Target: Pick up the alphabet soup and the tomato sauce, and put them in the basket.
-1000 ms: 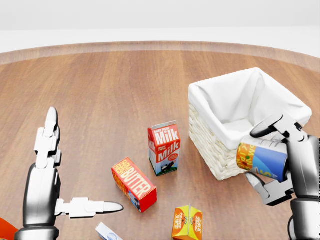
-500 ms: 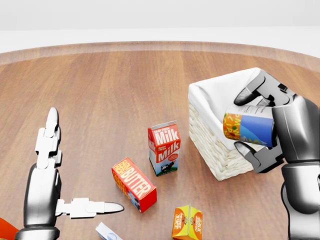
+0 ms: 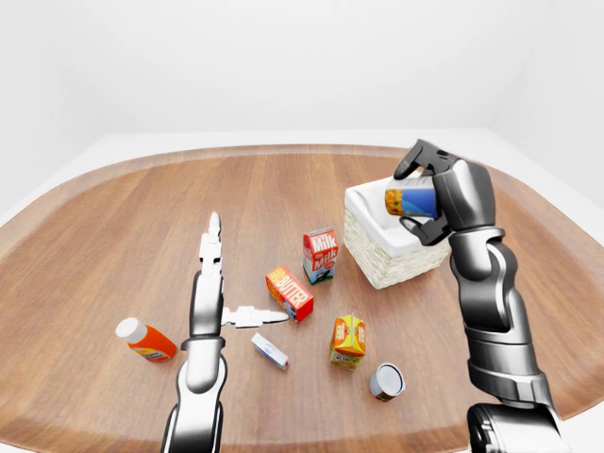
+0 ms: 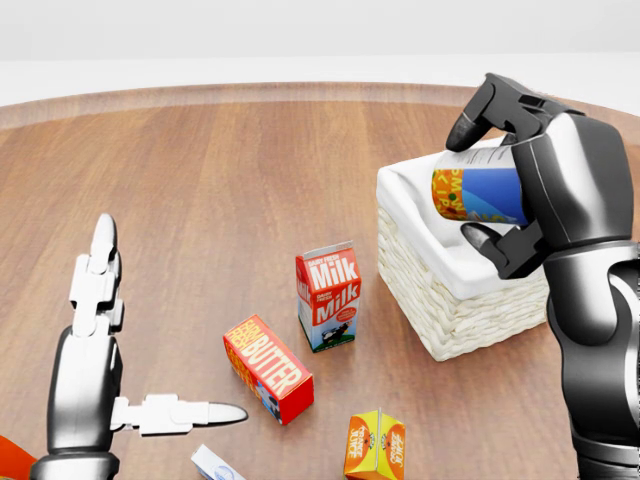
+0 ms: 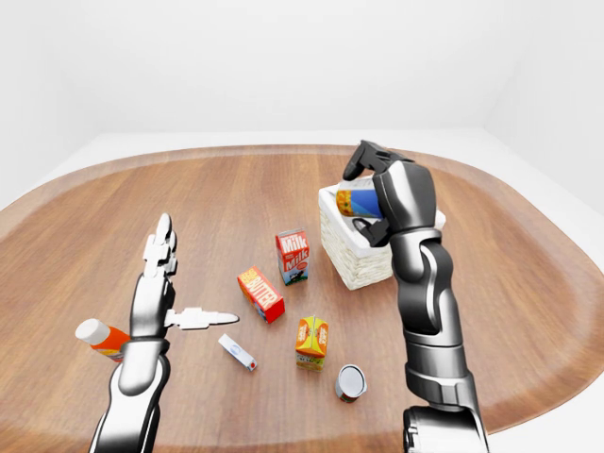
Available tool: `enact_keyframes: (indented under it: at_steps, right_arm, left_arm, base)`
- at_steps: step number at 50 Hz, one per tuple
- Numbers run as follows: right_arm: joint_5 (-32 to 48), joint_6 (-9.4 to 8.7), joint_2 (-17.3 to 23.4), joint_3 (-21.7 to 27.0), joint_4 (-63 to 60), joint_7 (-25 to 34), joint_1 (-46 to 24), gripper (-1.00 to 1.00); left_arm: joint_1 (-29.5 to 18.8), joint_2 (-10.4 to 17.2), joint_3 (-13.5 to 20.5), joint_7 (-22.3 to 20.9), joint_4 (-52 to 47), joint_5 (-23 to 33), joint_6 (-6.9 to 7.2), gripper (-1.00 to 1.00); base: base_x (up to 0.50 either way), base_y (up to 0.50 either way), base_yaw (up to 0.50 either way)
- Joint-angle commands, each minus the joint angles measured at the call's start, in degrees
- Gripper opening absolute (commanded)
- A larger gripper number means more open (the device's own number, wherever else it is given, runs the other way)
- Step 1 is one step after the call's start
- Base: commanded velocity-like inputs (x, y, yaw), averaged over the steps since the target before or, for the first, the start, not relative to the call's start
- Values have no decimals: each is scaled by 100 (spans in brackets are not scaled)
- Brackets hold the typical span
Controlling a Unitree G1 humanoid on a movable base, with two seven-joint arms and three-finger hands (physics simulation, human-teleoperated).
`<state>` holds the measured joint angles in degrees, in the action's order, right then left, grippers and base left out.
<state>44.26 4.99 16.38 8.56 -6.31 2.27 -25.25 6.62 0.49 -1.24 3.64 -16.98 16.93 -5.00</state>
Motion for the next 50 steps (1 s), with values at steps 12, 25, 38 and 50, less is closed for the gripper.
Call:
enact_keyframes:
  at_steps: [12,25,38,50]
  right_arm:
    - [1709,1,243,-471,2004,-782,-1613,-100]
    - [3176,1,291,-896,4713,-2332,-2727,-100]
    - [3765,1,247,-1304,7459,-3227,-3897,-100]
    - [3873,1,212,-1371,7907,-3227,-4152,-100]
  left_arm:
    - [8,2,6,1,-33,-34,0,100]
    - [26,0,-12,-4,-47,-24,0,100]
    - [13,5,0,-19,-17,-34,0,100]
    - [18,2,7,-25,-44,-40,0,100]
  base:
    - [0,0,0]
    - [0,0,0]
    - [0,0,0]
    - [0,0,0]
